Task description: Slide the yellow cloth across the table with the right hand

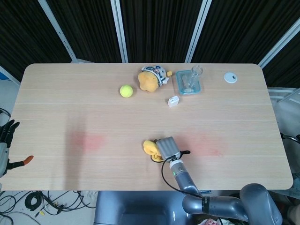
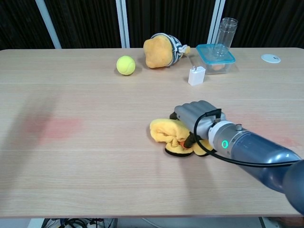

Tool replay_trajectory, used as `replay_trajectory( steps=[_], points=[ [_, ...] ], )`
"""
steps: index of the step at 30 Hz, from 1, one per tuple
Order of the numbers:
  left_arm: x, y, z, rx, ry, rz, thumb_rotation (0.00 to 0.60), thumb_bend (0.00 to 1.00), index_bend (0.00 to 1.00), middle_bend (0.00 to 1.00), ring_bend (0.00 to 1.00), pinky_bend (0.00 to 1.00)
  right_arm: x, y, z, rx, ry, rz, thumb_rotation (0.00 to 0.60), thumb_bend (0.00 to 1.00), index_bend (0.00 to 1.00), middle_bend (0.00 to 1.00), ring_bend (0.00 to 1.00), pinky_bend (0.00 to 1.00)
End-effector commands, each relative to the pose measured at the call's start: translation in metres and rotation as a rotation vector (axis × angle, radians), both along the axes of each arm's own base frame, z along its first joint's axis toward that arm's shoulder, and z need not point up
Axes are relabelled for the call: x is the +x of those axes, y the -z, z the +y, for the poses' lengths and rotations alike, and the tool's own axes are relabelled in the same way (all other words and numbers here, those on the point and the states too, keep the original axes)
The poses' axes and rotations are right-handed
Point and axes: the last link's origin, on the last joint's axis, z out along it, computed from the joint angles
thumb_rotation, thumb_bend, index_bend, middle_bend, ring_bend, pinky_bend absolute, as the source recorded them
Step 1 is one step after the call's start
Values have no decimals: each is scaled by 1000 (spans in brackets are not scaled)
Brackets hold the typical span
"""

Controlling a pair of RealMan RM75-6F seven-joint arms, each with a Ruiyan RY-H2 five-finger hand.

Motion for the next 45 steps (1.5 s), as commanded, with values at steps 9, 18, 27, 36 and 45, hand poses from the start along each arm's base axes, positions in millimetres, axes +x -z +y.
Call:
replay_trajectory(
  steps=[9,18,27,36,45],
  points=[
    [0,0,0,0,0,-2,600,0,0,0,0,0,29,16,19,69,-70,-32,600,496,686,687,764,725],
    [0,0,0,-1,-1,0,600,0,0,0,0,0,8,2,-3,-12,-5,-4,600,496,686,687,764,725],
    [1,1,0,2,0,2,600,0,0,0,0,0,-12,-14,-21,-101,33,24,600,496,686,687,763,724],
    [1,2,0,0,2,1,600,0,0,0,0,0,-35,-29,-40,-196,64,70,600,496,686,687,764,724],
    [1,2,0,-1,2,-4,600,0,0,0,0,0,-56,-51,-55,-262,110,90,600,497,686,687,762,724]
  ],
)
